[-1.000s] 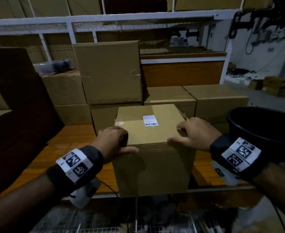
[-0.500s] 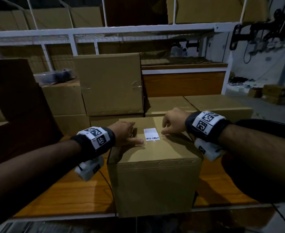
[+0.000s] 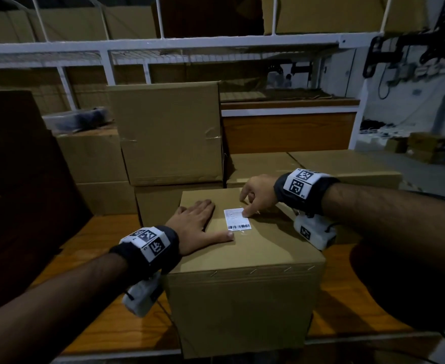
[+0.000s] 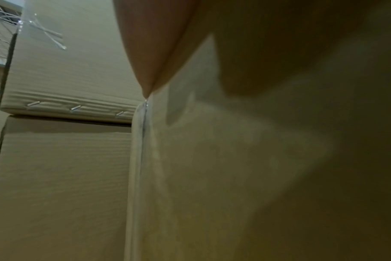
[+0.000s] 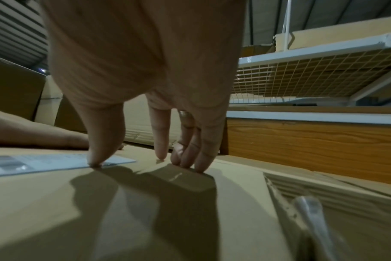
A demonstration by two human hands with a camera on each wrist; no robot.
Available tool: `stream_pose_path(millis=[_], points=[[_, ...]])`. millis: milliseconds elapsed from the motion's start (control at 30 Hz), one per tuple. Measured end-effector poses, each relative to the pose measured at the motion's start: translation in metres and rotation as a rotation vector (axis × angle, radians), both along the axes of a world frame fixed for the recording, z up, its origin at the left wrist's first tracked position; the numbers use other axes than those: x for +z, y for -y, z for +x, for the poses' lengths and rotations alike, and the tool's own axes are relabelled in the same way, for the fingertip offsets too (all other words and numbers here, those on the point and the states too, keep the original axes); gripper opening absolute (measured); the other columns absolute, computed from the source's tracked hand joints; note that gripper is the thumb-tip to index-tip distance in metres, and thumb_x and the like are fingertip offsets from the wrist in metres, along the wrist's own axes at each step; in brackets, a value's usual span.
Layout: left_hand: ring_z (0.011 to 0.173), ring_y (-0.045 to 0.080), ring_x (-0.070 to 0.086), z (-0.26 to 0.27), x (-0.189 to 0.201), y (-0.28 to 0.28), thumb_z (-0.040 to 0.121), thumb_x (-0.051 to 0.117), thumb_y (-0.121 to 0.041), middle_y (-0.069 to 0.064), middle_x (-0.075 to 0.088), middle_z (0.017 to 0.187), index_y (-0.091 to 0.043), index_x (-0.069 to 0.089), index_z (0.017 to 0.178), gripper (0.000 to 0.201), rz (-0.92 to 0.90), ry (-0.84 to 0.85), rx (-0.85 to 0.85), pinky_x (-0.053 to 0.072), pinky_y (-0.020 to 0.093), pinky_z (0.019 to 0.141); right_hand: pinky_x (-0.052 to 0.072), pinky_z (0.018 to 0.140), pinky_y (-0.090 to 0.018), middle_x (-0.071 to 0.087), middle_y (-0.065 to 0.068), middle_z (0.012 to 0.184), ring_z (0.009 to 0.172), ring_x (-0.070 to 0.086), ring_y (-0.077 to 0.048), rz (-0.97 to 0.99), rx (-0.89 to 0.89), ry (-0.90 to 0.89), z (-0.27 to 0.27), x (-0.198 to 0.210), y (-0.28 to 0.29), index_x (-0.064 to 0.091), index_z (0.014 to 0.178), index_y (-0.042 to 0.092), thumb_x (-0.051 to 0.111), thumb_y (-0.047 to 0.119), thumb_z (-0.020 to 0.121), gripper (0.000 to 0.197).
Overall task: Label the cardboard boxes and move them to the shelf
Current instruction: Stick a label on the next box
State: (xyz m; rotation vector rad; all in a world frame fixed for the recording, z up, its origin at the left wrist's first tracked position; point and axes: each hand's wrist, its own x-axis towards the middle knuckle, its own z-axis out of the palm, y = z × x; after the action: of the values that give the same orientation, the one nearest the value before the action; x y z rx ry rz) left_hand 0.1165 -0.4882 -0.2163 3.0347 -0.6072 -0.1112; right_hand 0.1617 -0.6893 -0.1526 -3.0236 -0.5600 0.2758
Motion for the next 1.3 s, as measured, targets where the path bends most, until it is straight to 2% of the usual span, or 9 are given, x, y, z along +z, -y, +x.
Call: stream_pose_path(millis=[133,233,400,633,767,900,1000,1167,1300], points=[[0.147,0.012,0.003,-0.002,0.002,-0.001,0.049,0.012,-0.094,-0.003,-0.001,0.161,-0.019,0.002,0.153,0.129,-0.005,-0.007,-0.019,0.004,0.041,0.116,0.04,0.072,-0.025,0.054,0.005,0.1,0.095,0.051,-0.015,0.048,-0.009,-0.034,0.005,-0.002,-0.003,0.063,0.121,0.018,0.073,0.036,0.082,0.044],[0.147,0.011,0.003,-0.002,0.001,-0.001,0.049,0.014,-0.095,-0.003,0.0,0.161,-0.019,0.003,0.153,0.129,-0.014,0.002,-0.029,0.005,0.041,0.117,0.038,0.061,-0.021,0.054,0.01,0.086,0.089,0.051,-0.013,0.091,-0.016,-0.037,0.009,-0.004,-0.004,0.066,0.112,0.018,0.075,0.032,0.081,0.036],[0.146,0.011,0.003,-0.002,0.001,-0.001,0.049,0.016,-0.095,-0.003,0.0,0.161,-0.019,0.003,0.153,0.13,-0.024,-0.009,-0.025,0.004,0.041,0.117,0.041,0.062,-0.02,0.057,0.008,0.083,0.075,0.05,-0.007,0.129,-0.022,-0.061,0.012,-0.007,-0.006,0.067,0.105,0.014,0.075,0.026,0.081,0.028],[0.147,0.012,0.003,-0.005,0.004,0.0,0.061,0.025,-0.088,-0.003,-0.001,0.161,-0.019,0.003,0.153,0.118,-0.009,-0.016,-0.013,0.002,0.04,0.117,0.043,0.06,-0.019,0.064,0.005,0.081,0.076,0.055,-0.009,0.123,0.011,-0.014,0.013,-0.009,-0.01,0.07,0.094,0.012,0.072,0.023,0.085,0.015],[0.146,0.011,0.003,-0.004,0.003,0.0,0.054,0.021,-0.093,-0.003,0.0,0.161,-0.019,0.003,0.153,0.125,-0.008,-0.02,-0.015,0.003,0.041,0.117,0.045,0.066,-0.023,0.069,-0.005,0.093,0.083,0.058,-0.014,0.074,0.011,0.023,0.013,-0.012,-0.016,0.07,0.096,0.01,0.068,0.023,0.088,0.016],[0.147,0.012,0.003,-0.003,0.002,0.0,0.054,0.022,-0.093,-0.003,-0.001,0.161,-0.02,0.002,0.153,0.125,-0.011,-0.025,-0.014,0.002,0.041,0.118,0.038,0.054,-0.016,0.065,-0.007,0.091,0.082,0.055,-0.014,0.002,0.027,0.043,0.013,-0.013,-0.022,0.07,0.102,0.006,0.062,0.021,0.091,0.02],[0.147,0.012,0.003,-0.003,0.001,-0.001,0.049,0.018,-0.095,-0.003,0.0,0.161,-0.02,0.002,0.153,0.13,-0.024,-0.023,-0.013,0.002,0.042,0.118,0.033,0.051,-0.019,0.058,-0.005,0.088,0.082,0.051,-0.017,-0.053,0.04,0.077,0.01,-0.012,-0.024,0.069,0.104,0.005,0.056,0.019,0.093,0.021],[0.147,0.012,0.003,-0.002,0.001,0.0,0.057,0.024,-0.093,-0.003,0.0,0.161,-0.02,0.003,0.153,0.123,-0.031,-0.023,-0.008,0.003,0.042,0.118,0.036,0.066,-0.027,0.064,-0.017,0.103,0.082,0.049,-0.02,-0.041,0.021,0.086,0.006,-0.011,-0.026,0.066,0.108,0.001,0.049,0.019,0.096,0.028],[0.147,0.012,0.004,-0.003,0.001,0.0,0.059,0.026,-0.09,-0.003,0.001,0.161,-0.02,0.003,0.153,0.119,-0.037,-0.023,-0.004,0.004,0.042,0.118,0.042,0.06,-0.027,0.062,-0.01,0.088,0.073,0.054,-0.018,0.069,0.013,0.072,0.006,-0.009,-0.024,0.065,0.098,0.004,0.051,0.02,0.096,0.021]])
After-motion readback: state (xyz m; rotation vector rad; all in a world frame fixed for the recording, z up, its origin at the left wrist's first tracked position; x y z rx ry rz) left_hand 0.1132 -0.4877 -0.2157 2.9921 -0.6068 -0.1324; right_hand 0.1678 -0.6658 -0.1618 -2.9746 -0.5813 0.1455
